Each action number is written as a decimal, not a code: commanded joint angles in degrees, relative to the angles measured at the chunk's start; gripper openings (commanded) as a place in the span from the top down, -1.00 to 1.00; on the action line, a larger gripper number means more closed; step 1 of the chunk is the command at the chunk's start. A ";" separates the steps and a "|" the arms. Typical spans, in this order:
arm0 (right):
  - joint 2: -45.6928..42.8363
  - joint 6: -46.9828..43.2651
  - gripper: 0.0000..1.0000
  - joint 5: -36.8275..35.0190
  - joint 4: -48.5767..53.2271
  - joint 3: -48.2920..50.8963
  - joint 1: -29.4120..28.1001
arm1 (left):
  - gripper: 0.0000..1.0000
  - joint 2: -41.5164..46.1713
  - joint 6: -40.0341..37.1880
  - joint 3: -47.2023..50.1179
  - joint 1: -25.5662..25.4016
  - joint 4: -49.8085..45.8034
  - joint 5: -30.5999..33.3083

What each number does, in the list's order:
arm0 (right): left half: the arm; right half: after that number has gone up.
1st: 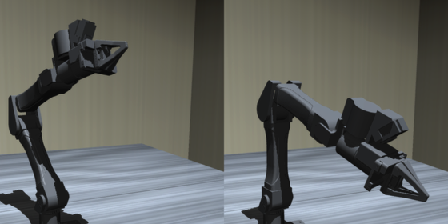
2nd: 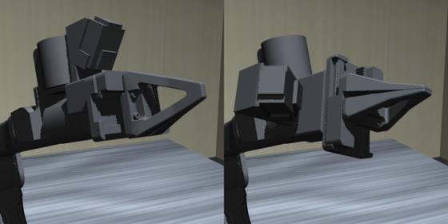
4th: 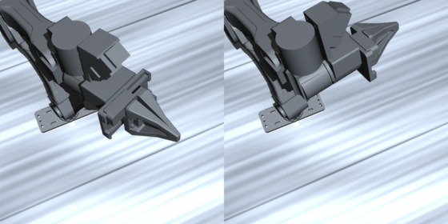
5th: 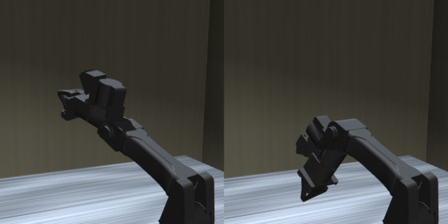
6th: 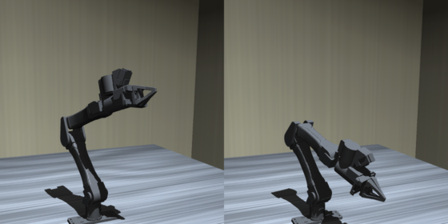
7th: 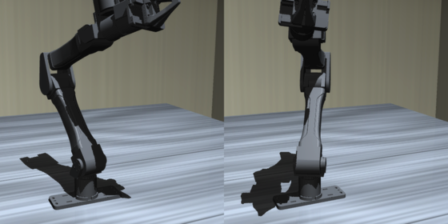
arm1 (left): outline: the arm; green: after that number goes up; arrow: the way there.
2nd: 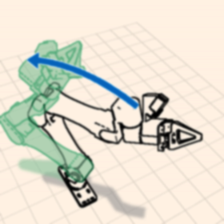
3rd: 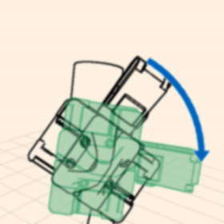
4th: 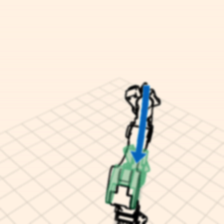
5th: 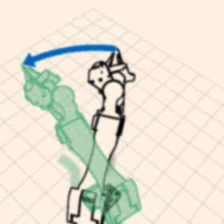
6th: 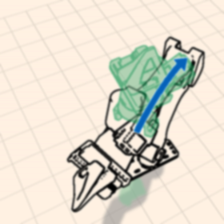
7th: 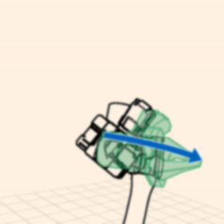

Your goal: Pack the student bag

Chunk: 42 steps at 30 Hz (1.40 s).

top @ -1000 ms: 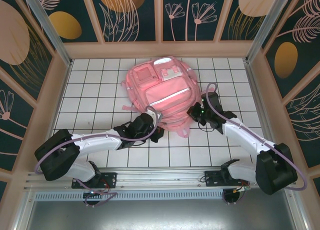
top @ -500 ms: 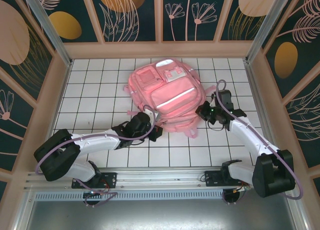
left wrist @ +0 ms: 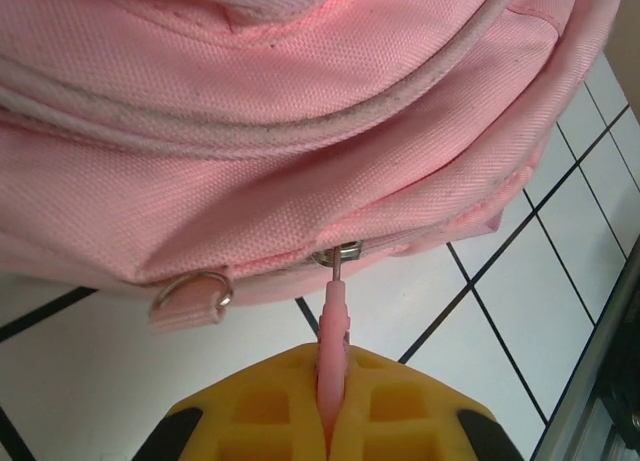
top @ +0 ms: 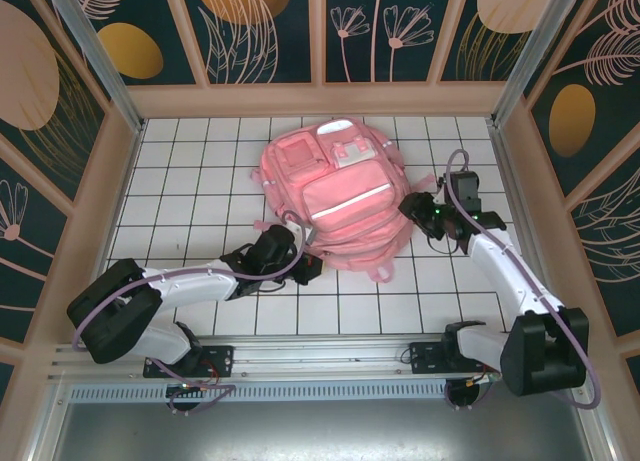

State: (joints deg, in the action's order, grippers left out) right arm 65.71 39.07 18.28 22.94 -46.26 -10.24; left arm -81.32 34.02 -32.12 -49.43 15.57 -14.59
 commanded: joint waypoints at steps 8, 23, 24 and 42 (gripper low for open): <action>-9.76 16.99 -0.02 -4.71 -0.61 4.31 -16.97 | 1.00 -1.44 2.84 -2.39 -4.91 1.10 -2.86; -3.99 30.54 -0.18 -13.20 -15.19 13.23 -33.20 | 1.00 3.87 5.68 -1.38 -6.75 -1.81 0.19; -3.37 30.54 -0.13 -14.48 -15.09 13.08 -33.58 | 1.00 4.07 5.83 -1.22 -6.78 -1.77 0.34; -5.83 30.28 1.00 -21.95 -12.71 15.67 -31.51 | 1.00 9.51 6.48 2.06 -6.80 -11.06 15.36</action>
State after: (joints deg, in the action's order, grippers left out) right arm 61.32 69.80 3.55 6.42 -31.75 -43.59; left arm -73.82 39.55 -31.44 -56.18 10.02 -4.38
